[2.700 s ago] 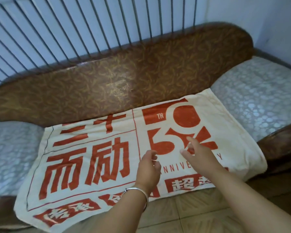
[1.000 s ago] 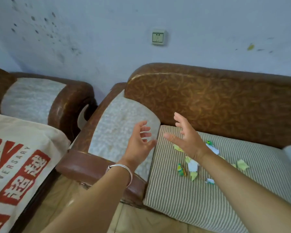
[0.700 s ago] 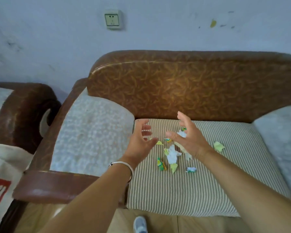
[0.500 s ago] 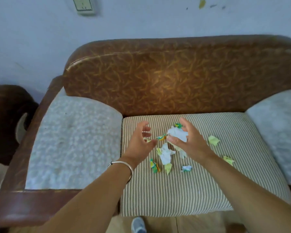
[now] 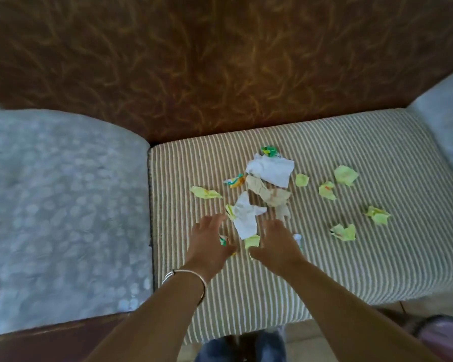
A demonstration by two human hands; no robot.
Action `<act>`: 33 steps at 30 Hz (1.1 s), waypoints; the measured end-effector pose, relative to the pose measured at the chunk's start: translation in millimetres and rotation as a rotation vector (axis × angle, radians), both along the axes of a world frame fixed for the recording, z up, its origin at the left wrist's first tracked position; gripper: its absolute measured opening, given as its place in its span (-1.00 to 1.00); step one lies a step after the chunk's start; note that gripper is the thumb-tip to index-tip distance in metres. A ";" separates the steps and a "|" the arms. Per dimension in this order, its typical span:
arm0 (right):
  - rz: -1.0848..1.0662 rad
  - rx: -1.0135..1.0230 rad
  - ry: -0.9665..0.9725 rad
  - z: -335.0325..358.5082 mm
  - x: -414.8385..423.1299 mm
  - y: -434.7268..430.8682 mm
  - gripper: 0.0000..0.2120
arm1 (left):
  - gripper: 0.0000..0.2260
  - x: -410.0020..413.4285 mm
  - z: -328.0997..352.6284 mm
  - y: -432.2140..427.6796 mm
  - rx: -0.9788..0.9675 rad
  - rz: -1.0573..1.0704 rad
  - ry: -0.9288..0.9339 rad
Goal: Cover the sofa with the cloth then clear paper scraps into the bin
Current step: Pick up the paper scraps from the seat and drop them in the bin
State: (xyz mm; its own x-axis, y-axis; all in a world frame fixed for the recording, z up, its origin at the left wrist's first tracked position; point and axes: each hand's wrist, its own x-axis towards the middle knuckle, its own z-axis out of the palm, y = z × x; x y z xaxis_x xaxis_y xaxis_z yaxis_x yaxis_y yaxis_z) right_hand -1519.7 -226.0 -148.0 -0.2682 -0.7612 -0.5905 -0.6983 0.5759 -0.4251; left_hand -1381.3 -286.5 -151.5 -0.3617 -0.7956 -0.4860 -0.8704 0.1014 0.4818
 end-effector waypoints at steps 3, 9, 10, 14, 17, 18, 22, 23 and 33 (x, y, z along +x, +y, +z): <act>-0.025 0.098 0.027 -44.3 6.9 -0.4 -0.29 | -0.30 -6.9 -37.8 7.1 0.012 -0.045 -0.124; -0.081 0.087 0.123 -91.2 15.3 -7.3 -0.57 | -0.34 -18.3 -81.2 15.4 -0.056 -0.145 -0.323; -0.076 0.059 0.141 -93.9 14.6 -9.7 -0.67 | -0.40 -19.3 -85.0 14.1 -0.076 -0.138 -0.327; -0.117 0.018 0.088 -90.2 3.4 -18.6 -0.72 | -0.71 -23.0 -85.1 -3.6 -0.078 -0.065 -0.229; -0.270 -0.015 0.081 -78.6 -6.7 -24.8 -0.72 | -0.69 -24.1 -77.9 -23.8 -0.075 0.084 -0.116; -0.311 -0.034 0.090 -75.1 -9.0 -28.0 -0.72 | -0.64 -25.3 -74.9 -29.2 -0.090 0.105 -0.073; -0.356 -0.155 0.055 -66.9 -10.2 -44.6 -0.61 | -0.44 -35.6 -76.5 -41.7 -0.066 -0.011 -0.060; -0.311 -0.163 0.031 -68.4 -9.2 -48.0 -0.53 | -0.45 -39.7 -78.3 -42.6 -0.044 -0.022 -0.067; -0.123 -0.161 0.072 -87.4 -3.6 -56.3 -0.62 | -0.79 -39.0 -92.6 -46.7 -0.026 -0.074 0.009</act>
